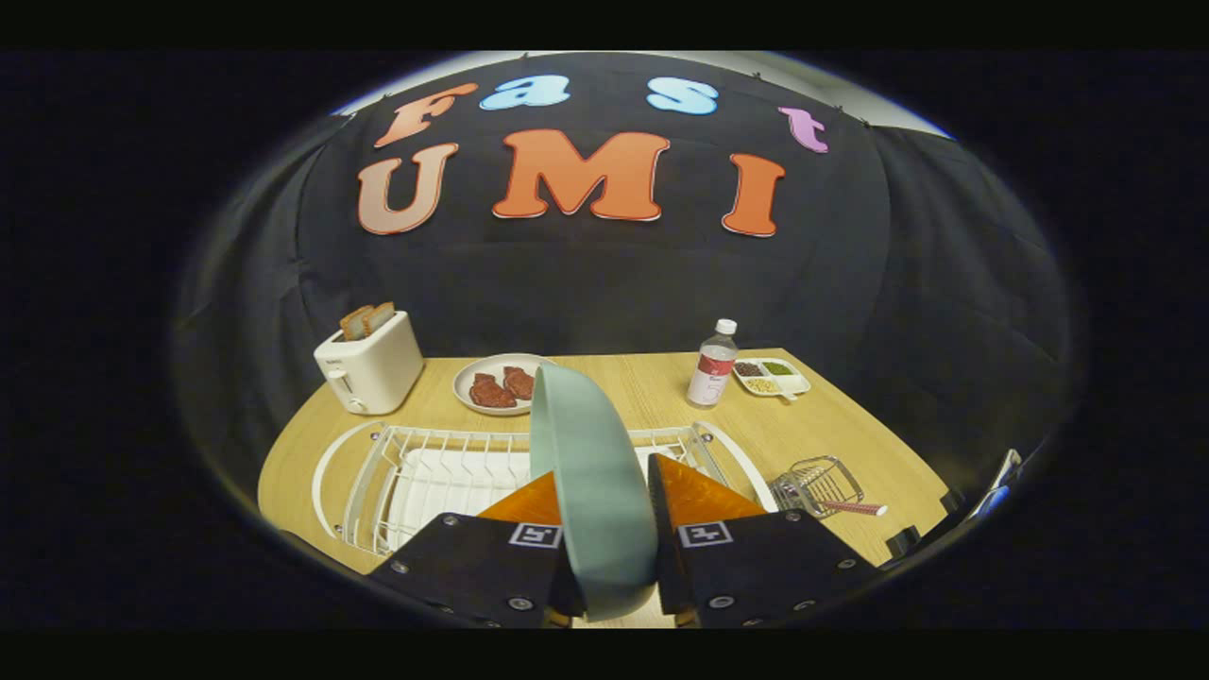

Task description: Take the plate from the dish rack, then take the spoon from the basket and place it into the plate.

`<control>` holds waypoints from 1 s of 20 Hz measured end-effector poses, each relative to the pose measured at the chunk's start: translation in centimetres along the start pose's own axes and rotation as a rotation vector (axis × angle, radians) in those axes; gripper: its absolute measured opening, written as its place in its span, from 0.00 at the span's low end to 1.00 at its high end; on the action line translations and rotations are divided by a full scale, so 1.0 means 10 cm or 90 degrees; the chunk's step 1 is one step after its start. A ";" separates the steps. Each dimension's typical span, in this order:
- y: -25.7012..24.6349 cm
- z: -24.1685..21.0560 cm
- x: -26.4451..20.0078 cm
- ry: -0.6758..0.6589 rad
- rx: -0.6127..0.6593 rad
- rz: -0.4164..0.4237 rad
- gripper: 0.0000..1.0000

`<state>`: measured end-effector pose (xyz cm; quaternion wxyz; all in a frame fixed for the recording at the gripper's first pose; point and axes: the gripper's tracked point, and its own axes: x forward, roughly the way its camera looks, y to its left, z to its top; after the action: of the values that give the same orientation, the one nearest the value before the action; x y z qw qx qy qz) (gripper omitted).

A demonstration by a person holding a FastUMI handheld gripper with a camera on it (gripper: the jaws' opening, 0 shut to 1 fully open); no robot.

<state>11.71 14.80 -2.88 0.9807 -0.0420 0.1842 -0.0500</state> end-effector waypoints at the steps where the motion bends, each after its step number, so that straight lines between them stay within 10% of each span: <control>1: -0.05 0.01 -0.08 -0.006 0.006 0.007 0.30; 20: -0.61 -1.23 -1.18 0.027 0.251 0.205 0.30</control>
<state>-4.24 9.29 -9.47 0.9611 0.1812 0.1959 0.0706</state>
